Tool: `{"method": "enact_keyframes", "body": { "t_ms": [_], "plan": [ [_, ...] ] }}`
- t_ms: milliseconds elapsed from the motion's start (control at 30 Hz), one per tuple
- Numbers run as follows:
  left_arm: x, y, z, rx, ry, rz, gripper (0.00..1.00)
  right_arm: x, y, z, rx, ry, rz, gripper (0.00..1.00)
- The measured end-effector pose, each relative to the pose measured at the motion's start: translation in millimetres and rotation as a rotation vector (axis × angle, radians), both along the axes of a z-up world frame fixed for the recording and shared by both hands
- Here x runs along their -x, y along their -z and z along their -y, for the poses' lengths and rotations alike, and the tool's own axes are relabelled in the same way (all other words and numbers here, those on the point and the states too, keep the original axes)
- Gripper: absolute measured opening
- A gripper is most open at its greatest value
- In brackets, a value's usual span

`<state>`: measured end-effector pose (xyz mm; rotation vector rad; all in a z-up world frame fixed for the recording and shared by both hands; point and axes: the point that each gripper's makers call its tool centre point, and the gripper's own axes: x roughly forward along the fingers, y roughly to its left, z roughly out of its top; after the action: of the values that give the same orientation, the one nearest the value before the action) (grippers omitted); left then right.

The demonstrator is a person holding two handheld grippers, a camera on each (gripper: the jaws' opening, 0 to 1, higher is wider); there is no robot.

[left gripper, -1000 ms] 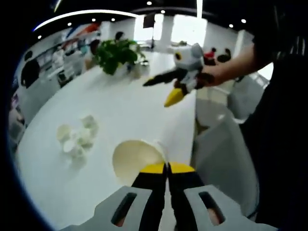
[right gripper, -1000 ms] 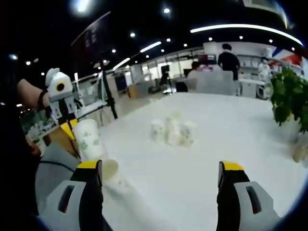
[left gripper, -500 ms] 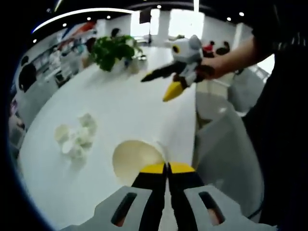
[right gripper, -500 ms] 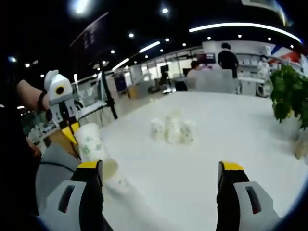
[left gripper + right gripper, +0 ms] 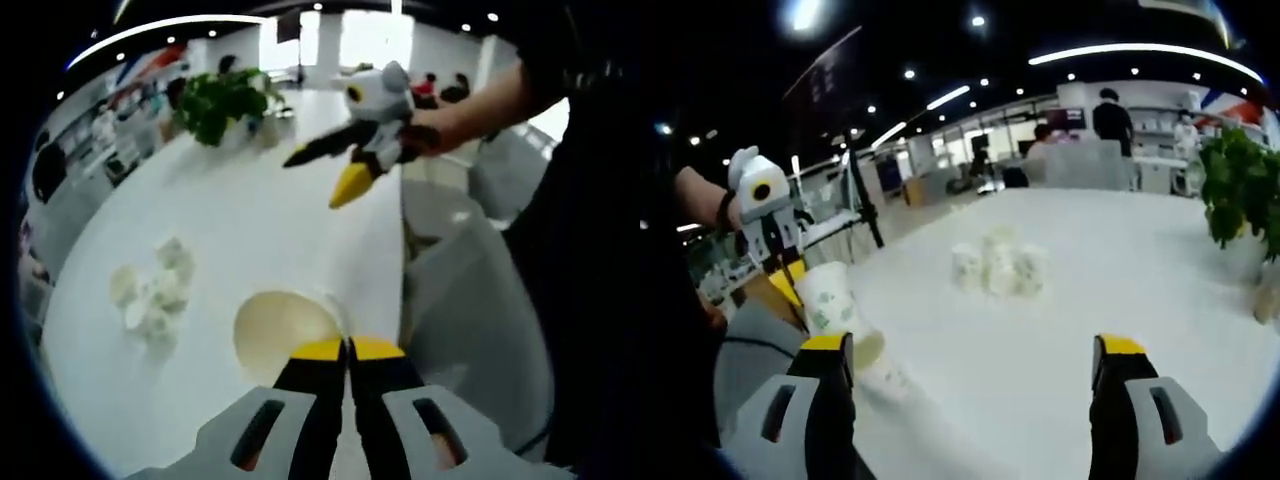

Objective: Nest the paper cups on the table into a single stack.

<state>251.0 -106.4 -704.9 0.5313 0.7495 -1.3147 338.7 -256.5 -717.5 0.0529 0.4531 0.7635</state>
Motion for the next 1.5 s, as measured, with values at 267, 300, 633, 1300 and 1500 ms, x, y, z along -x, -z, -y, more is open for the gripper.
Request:
{"method": "enact_keyframes", "body": {
  "t_ms": [267, 300, 633, 1300, 1500],
  "plan": [
    [-2.4, 8.1, 2.6, -0.032, -0.003, -0.003, 0.0, 4.1, 2.3, 2.2, -0.005, 0.005, -0.008, 0.97],
    [-2.7, 8.9, 3.0, -0.035, -0.002, -0.002, 0.0, 4.6, 2.5, 2.4, -0.007, 0.005, -0.009, 0.97],
    [-3.1, 16.4, 4.7, -0.072, 0.014, -0.009, 0.0, 7.9, 4.3, 5.7, -0.015, 0.012, -0.021, 0.95],
    [1.9, 33.7, 4.8, -0.16, 0.093, 0.011, 0.0, 12.4, 10.8, 6.7, -0.026, 0.015, -0.036, 0.95],
    [2.6, 34.0, 10.3, -0.157, 0.116, 0.018, 0.0, 14.6, 12.6, 8.1, -0.028, 0.02, -0.043, 0.95]
  ]
}}
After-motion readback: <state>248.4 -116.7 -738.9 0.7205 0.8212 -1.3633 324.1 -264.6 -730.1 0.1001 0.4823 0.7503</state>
